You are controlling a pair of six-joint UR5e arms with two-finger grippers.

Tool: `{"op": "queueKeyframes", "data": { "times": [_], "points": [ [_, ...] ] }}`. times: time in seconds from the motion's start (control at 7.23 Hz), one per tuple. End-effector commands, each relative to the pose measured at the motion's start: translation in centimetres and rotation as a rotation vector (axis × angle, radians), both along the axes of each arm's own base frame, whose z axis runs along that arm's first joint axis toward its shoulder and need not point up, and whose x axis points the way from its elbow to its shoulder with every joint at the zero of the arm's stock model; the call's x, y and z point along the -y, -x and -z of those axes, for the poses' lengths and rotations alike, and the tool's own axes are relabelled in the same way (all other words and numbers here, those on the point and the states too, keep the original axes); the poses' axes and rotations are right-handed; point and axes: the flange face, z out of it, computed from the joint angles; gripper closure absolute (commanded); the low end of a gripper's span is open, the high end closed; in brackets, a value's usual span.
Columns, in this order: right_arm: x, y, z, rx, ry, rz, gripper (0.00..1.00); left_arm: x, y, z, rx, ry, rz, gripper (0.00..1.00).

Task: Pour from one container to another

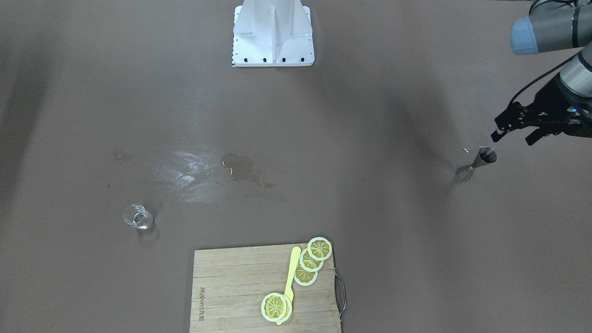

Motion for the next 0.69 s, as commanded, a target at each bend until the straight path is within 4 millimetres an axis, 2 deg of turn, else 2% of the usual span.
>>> {"op": "queueKeyframes", "data": {
  "times": [0.0,0.14,0.28,0.55],
  "points": [
    [0.0,0.0,0.0,0.005,0.0,0.0,0.0,1.3,8.5,-5.9,0.125,-0.078,-0.183,0.02],
    [-0.6,0.0,-0.2,0.007,0.006,-0.002,0.0,1.3,11.7,-8.3,0.143,-0.089,-0.208,0.02],
    [-0.6,0.0,-0.3,0.007,0.006,-0.002,0.0,0.6,14.2,-10.7,0.142,-0.024,-0.177,0.02],
    [-0.7,0.1,-0.2,0.012,0.004,-0.002,0.0,-1.6,15.8,-14.2,0.137,0.036,-0.152,0.02]
  ]
}}
